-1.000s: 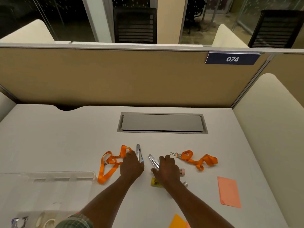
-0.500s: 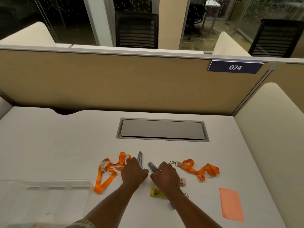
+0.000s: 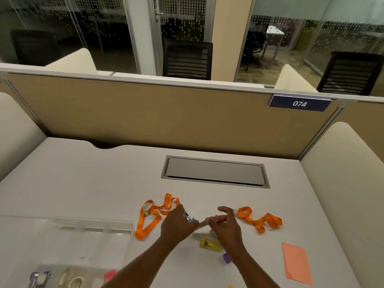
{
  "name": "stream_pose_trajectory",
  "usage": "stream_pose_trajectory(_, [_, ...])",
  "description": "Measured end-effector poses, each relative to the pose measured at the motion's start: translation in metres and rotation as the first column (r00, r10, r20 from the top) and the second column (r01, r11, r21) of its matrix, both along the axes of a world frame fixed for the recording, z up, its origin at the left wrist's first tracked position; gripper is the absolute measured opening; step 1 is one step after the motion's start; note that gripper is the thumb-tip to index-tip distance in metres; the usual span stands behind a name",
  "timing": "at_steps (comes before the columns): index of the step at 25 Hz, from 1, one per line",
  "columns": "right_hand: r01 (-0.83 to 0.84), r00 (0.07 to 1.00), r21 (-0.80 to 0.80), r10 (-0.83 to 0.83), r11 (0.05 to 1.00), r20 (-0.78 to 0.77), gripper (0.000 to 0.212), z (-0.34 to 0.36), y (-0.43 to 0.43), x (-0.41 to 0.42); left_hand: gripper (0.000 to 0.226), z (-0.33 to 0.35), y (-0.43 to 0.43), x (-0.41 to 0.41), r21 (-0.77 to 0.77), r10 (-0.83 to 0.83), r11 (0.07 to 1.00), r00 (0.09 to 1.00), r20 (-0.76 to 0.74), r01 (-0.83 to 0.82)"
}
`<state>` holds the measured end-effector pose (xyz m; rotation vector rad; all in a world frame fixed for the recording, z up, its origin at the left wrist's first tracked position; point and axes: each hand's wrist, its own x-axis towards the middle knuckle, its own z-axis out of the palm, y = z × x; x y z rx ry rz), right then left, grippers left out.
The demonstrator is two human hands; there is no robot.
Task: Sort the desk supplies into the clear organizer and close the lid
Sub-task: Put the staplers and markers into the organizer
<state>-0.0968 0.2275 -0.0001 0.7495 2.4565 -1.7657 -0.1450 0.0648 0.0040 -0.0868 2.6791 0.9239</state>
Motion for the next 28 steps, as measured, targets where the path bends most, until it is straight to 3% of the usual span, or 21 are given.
stream_pose_trajectory(2, [0.005, 1.0, -0.132, -0.004, 0.991, 0.009, 0.045, 0.011, -0.008, 0.007, 0.038, 0.004, -0.015, 0.015, 0.173, 0.009, 0.985, 1.0, 0.02, -0.012])
stream_pose_trajectory(4, [0.004, 1.0, -0.274, -0.004, 0.962, 0.001, 0.051, 0.021, -0.019, 0.015, 0.031, 0.011, -0.032, 0.031, 0.397, 0.055, 0.913, 0.992, 0.11, -0.095])
stream_pose_trajectory(6, [-0.009, 1.0, -0.419, 0.009, 0.908, -0.002, 0.058, 0.034, -0.032, 0.021, 0.027, 0.02, -0.048, 0.044, 0.578, 0.102, 0.787, 0.97, 0.222, -0.215])
stream_pose_trajectory(8, [-0.007, 0.999, -0.522, 0.023, 0.853, 0.024, 0.052, 0.046, -0.05, 0.024, 0.028, 0.03, -0.062, 0.055, 0.683, 0.163, 0.641, 0.931, 0.326, -0.351])
stream_pose_trajectory(12, [0.013, 0.995, -0.64, 0.054, 0.768, 0.084, 0.03, 0.063, -0.1, 0.028, 0.038, 0.045, -0.098, 0.072, 0.734, 0.244, 0.381, 0.827, 0.507, -0.562])
stream_pose_trajectory(16, [0.051, 0.972, -0.698, 0.124, 0.714, 0.198, 0.031, 0.069, -0.163, 0.028, 0.051, 0.053, -0.15, 0.085, 0.713, 0.207, 0.266, 0.761, 0.615, -0.649])
stream_pose_trajectory(20, [0.014, 0.949, -0.672, 0.203, 0.74, 0.243, 0.032, 0.061, -0.229, 0.026, 0.047, 0.049, -0.21, 0.095, 0.682, 0.26, 0.266, 0.732, 0.63, -0.681])
stream_pose_trajectory(25, [-0.19, 0.918, -0.531, 0.341, 0.826, 0.201, 0.015, 0.055, -0.309, 0.029, 0.026, 0.044, -0.288, 0.115, 0.647, 0.375, 0.437, 0.78, 0.501, -0.625])
stream_pose_trajectory(28, [-0.309, 0.894, -0.429, 0.414, 0.849, 0.174, 0.01, 0.049, -0.351, 0.034, 0.019, 0.038, -0.329, 0.122, 0.546, 0.49, 0.571, 0.788, 0.373, -0.613])
